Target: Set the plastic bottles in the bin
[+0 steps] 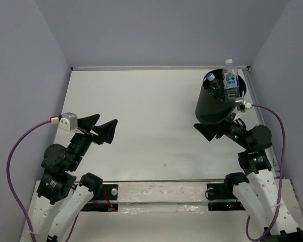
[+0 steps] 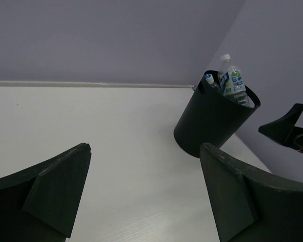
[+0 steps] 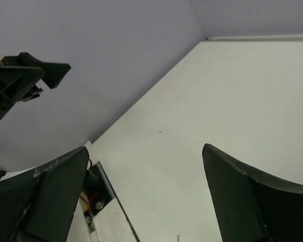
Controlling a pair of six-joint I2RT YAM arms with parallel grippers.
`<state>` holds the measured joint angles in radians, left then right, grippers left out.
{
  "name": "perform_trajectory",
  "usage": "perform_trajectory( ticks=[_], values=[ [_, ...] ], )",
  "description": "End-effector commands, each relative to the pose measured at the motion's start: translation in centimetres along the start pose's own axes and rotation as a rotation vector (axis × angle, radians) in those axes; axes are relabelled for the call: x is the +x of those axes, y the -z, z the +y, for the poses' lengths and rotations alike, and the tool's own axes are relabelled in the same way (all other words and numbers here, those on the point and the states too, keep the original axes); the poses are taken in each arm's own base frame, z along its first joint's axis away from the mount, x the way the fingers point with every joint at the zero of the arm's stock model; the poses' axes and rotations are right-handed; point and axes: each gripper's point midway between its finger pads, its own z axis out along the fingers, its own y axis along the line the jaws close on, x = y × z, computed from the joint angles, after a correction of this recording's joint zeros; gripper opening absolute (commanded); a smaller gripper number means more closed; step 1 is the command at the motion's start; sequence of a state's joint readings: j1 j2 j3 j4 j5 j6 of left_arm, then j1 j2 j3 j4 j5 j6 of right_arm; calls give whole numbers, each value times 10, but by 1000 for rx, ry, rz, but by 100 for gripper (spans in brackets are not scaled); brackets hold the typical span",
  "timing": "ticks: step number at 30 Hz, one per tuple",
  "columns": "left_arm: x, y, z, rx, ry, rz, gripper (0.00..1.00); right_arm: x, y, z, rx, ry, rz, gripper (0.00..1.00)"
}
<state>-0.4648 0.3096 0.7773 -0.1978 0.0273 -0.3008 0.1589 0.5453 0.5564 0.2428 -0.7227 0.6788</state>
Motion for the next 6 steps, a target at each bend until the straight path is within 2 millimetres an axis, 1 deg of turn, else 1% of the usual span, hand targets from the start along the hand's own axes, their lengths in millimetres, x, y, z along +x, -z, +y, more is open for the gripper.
perform_trajectory(
  ticks=[1, 3, 6],
  values=[
    [-10, 1, -19, 104, 32, -57, 99, 25, 8, 7, -51, -58, 63, 100],
    [-4, -3, -18, 102, 42, -46, 99, 24, 8, 8, -59, -46, 60, 100],
    [0, -9, -14, 79, 59, -29, 99, 10, 6, 19, -86, -6, 47, 100]
  ],
)
